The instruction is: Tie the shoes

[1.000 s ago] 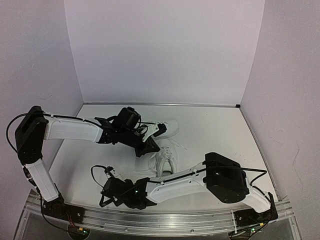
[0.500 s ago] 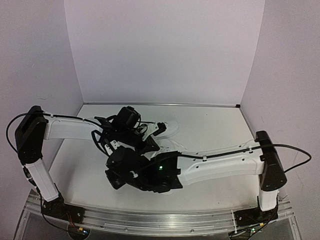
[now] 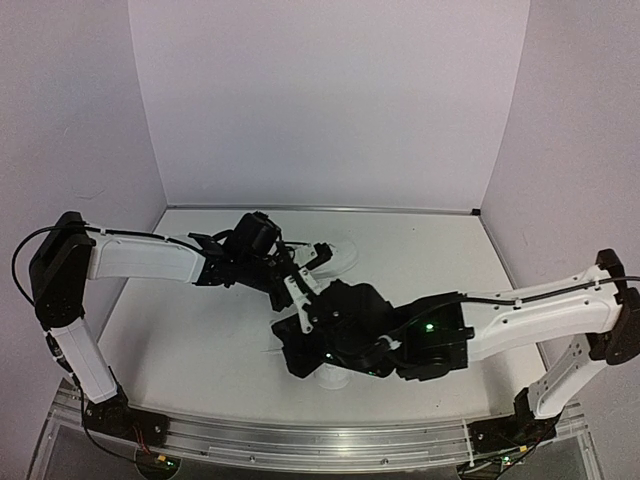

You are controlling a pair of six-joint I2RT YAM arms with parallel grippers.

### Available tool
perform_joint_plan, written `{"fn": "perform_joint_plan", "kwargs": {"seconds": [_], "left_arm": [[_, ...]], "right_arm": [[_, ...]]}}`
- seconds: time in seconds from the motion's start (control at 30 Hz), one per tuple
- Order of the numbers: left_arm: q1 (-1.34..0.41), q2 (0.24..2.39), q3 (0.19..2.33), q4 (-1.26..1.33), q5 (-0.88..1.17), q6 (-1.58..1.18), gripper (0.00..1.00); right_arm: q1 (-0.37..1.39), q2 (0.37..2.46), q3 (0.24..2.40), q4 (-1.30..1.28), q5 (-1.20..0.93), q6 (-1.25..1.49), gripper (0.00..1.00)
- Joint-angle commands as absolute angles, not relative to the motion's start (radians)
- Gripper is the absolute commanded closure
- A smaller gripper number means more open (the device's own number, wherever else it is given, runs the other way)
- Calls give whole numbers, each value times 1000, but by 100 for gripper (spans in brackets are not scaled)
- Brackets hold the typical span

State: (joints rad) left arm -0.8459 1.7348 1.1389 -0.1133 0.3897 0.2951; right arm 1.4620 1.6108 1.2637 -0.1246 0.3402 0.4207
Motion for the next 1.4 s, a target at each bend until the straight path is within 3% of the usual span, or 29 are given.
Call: {"fn": "perform_joint_plan", "kwargs": {"seconds": [0.0,0.67,0.93,1.13,1.37], "left_arm": [[-844,1690,1178,-93,406,283,100],[-871,1635,1152,-133,531,231,100],[-870,1572,1110,-78,382,197,100],[-870,1531,1081,-58,381,182,100],[-870,1501,1043,-57,377,193,100]], "right_arm": [[1462,1441,1179,-18,337,426,100],[1460,1348,1207,71,457,269,100],[1460,1048,975,44,557,423,100],[1460,828,784,-33,627,595,100],[1460,771,727,-181,693,743,100]]}}
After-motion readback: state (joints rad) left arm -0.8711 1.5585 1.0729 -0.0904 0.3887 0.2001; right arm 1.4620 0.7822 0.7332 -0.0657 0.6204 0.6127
